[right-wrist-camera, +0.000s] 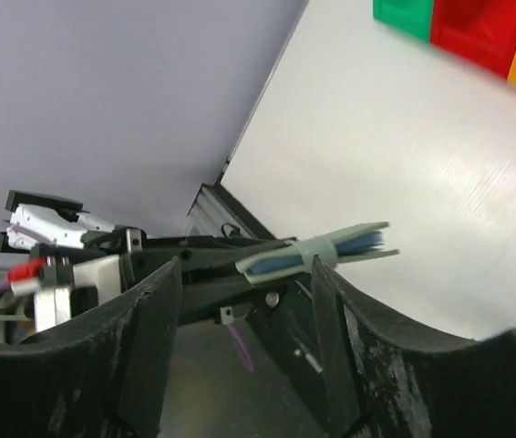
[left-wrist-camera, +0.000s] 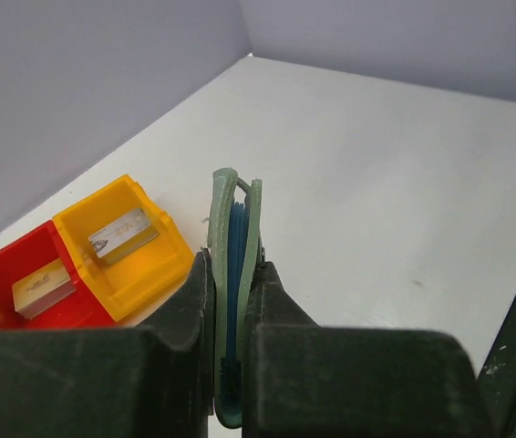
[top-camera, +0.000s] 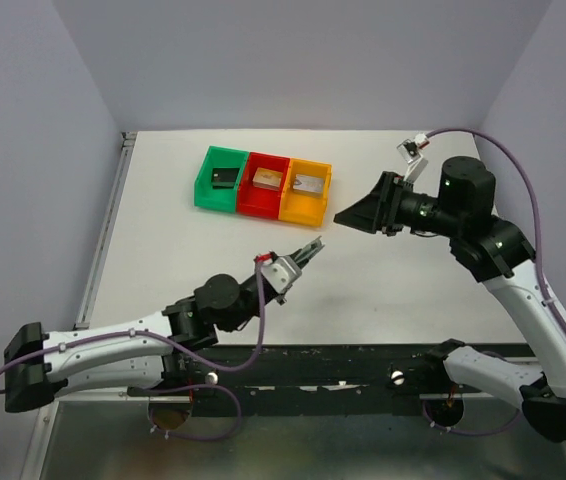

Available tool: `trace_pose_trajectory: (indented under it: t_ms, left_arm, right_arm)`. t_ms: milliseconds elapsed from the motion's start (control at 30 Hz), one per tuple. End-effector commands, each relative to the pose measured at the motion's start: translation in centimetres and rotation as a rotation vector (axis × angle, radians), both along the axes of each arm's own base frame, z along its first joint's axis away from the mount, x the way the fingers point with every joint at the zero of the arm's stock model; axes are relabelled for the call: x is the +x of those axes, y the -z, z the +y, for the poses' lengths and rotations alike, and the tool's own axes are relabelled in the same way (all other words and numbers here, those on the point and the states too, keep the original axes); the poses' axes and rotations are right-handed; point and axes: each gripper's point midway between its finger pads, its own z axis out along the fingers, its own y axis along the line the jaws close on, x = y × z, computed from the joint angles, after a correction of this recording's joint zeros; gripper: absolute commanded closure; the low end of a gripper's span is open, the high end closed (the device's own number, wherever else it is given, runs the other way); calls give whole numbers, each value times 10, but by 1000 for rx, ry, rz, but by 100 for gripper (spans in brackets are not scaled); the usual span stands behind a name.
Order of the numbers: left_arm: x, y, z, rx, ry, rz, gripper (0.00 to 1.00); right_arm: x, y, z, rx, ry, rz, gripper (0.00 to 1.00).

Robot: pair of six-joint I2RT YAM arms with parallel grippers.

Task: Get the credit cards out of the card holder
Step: Open the card holder at the center of the board.

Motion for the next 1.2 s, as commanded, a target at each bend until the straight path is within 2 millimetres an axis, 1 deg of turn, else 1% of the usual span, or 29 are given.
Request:
trace_pose_trajectory:
  t_ms: [0,33,67,100,133,167,233,333,433,500,600,633,667,700,767,833,933,1067,1167]
  left_arm:
    - [-16,-43,25,-238,110,192,100]
    - [-14,-46,34,-267,123,228,100]
    - [-20,-51,39,-304,163,275,100]
    - [-22,-54,44,-317,195,306,100]
    - [-28,-56,47,-324,243,338,100]
    - [-31,-60,50,-332,270,358,100]
    - [-43,-62,51,-333,354,404,100]
    - [-58,-66,48,-331,485,464,100]
    - [-73,-67,43,-329,645,538,100]
    - [-76,-67,44,-343,726,585,100]
    - [-71,-66,47,-373,803,651,100]
    - [-69,-69,48,-383,824,647,100]
    - [-66,-69,48,-391,842,685,100]
    - [-67,-75,48,-395,872,669,100]
    - [-67,-82,46,-394,921,681,100]
    - [-64,-88,44,-398,945,688,100]
    - [-60,-92,41,-395,960,696,100]
    - [-59,-96,40,-391,963,695,100]
    - [-56,-95,39,-383,952,699,100]
  right_arm:
    - [4,-13,-21,-127,27,-257,31]
    - [6,-15,-20,-102,33,-308,15]
    - [4,-19,-20,-78,23,-375,9]
    - [1,-22,-18,-43,9,-430,7]
    - [-2,-24,-18,-13,7,-471,5]
    - [-6,-28,-17,12,-2,-510,0]
    - [-11,-27,-14,14,-49,-538,0]
    - [-23,-20,-9,-37,-179,-560,0]
    - [-28,-13,-10,-52,-202,-579,0]
    - [-37,-9,-12,-43,-229,-605,0]
    - [-55,-3,-14,-25,-294,-632,0]
    - [-60,2,-13,-17,-314,-622,0]
    - [-64,6,-12,-10,-332,-610,0]
    - [-66,11,-12,-6,-342,-596,0]
    - [-67,21,-10,-4,-349,-564,0]
    - [-68,26,-9,8,-352,-553,0]
    - [-70,27,-5,27,-366,-546,2]
    - [-68,30,3,18,-389,-528,5]
    - [-70,26,11,30,-419,-532,7]
